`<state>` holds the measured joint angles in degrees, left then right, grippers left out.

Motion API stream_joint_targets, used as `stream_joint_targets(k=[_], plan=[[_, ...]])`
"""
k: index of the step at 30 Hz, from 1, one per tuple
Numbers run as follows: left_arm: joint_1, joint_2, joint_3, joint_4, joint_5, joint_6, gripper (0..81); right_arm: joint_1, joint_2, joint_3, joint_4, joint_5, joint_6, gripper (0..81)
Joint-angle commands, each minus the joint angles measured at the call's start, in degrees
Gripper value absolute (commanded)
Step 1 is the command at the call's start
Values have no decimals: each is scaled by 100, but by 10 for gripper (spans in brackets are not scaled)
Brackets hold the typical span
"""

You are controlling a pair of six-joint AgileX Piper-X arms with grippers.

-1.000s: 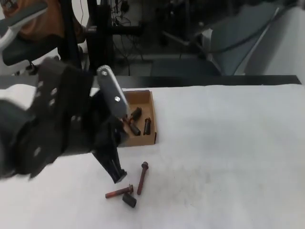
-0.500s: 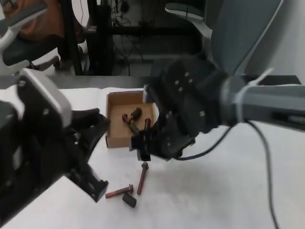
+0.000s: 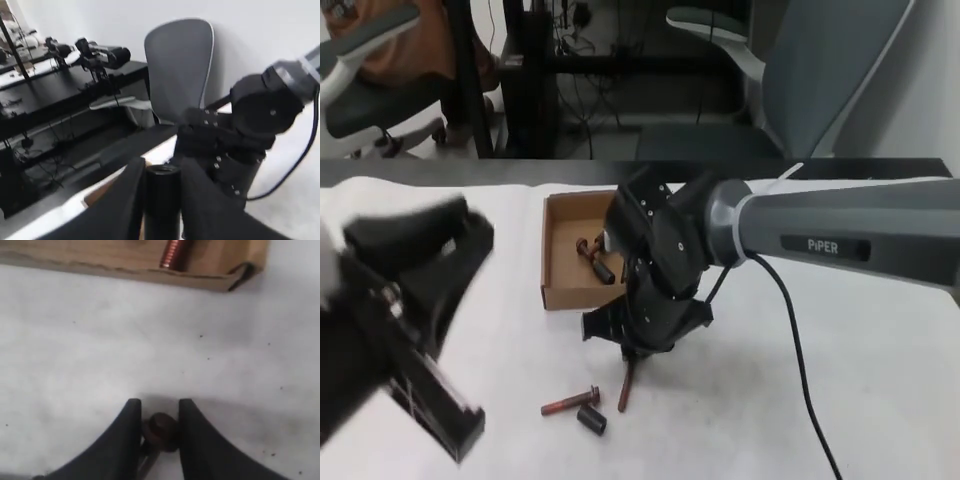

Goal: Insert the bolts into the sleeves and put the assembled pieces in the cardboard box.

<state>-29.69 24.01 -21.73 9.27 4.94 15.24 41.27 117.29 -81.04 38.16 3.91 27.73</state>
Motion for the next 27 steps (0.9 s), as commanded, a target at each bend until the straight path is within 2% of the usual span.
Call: stream_joint_targets(k=[1, 7, 14, 20, 23, 27], plan=[[-15, 63, 267, -28, 180, -222, 18, 129, -433, 11, 64, 631, -410, 4], [-15, 72, 1112, -1334, 290, -1409, 18, 286, -1771, 107, -286, 1302, -982, 4], [-107, 877, 1570, -2758, 202, -1927, 18, 833, -3219, 855, -1280, 1384, -1294, 4], [-672, 2320, 1559, -4098, 32, -1926, 18, 1290, -3490, 1672, -2562, 1433, -1423, 4], [-912, 2836, 1549, -4540, -231, -1908, 18, 1363, -3488, 1777, -2461, 1401, -1488, 4], [-1056, 3140, 1549, -4894, -226, -1880, 18, 1374, -3488, 1816, -2447, 1374, -1696, 4]])
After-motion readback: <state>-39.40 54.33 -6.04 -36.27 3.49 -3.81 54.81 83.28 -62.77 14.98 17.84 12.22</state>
